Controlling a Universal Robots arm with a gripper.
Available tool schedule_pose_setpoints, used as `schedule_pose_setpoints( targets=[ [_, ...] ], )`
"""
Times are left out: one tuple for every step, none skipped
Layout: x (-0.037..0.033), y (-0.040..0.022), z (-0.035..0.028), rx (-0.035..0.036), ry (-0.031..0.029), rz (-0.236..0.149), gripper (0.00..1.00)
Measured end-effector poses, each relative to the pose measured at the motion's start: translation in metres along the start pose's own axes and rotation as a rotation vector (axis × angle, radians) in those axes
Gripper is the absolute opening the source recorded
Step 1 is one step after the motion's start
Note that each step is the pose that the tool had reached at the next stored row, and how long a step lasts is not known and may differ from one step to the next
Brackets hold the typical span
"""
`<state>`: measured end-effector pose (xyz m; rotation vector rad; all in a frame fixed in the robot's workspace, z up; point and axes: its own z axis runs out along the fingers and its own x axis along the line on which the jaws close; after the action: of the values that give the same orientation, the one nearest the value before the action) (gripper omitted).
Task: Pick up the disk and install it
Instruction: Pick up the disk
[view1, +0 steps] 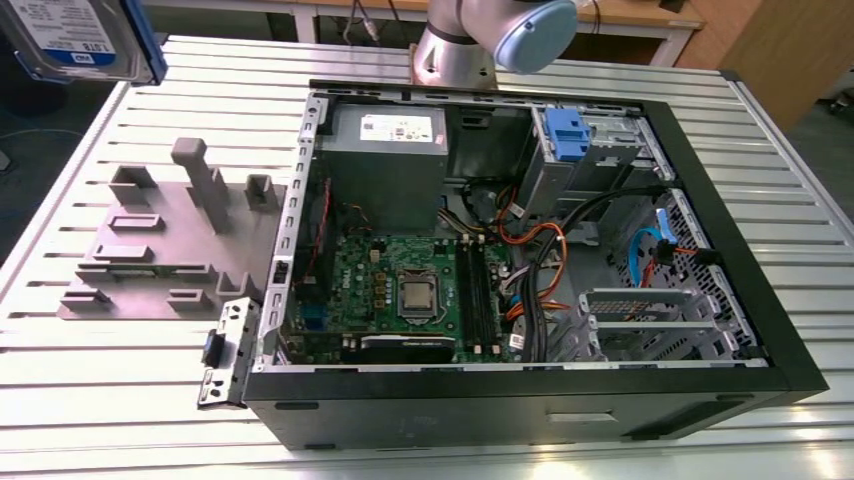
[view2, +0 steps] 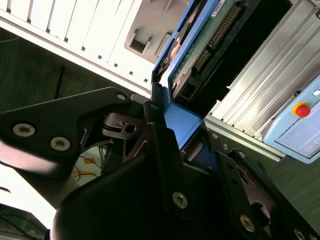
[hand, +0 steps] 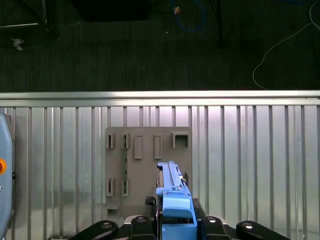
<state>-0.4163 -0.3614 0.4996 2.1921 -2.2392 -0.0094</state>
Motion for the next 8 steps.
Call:
schedule_pose_setpoints(
  targets=[
    [0.0002, -0.0029, 0.0, -0.0002, 0.0001, 0.0, 0.36],
    [0.0004, -0.0061, 0.0, -0.0003, 0.0, 0.0, 0.36],
    [0.0006, -0.0092, -0.0001, -0.0005, 0.0, 0.0, 0.36],
    [0.0008, -0.012, -0.0001, -0.0005, 0.0, 0.0, 0.36],
    [0.001, -0.0147, -0.0001, -0.0005, -0.0001, 0.0, 0.36],
    [0.0011, -0.0174, -0.0002, -0.0007, 0.0, 0.0, 0.36],
    [0.0013, -0.0209, -0.0002, -0.0007, 0.0, 0.0, 0.36],
    [0.0015, -0.0243, -0.0002, -0.0008, 0.0, 0.0, 0.36]
  ],
)
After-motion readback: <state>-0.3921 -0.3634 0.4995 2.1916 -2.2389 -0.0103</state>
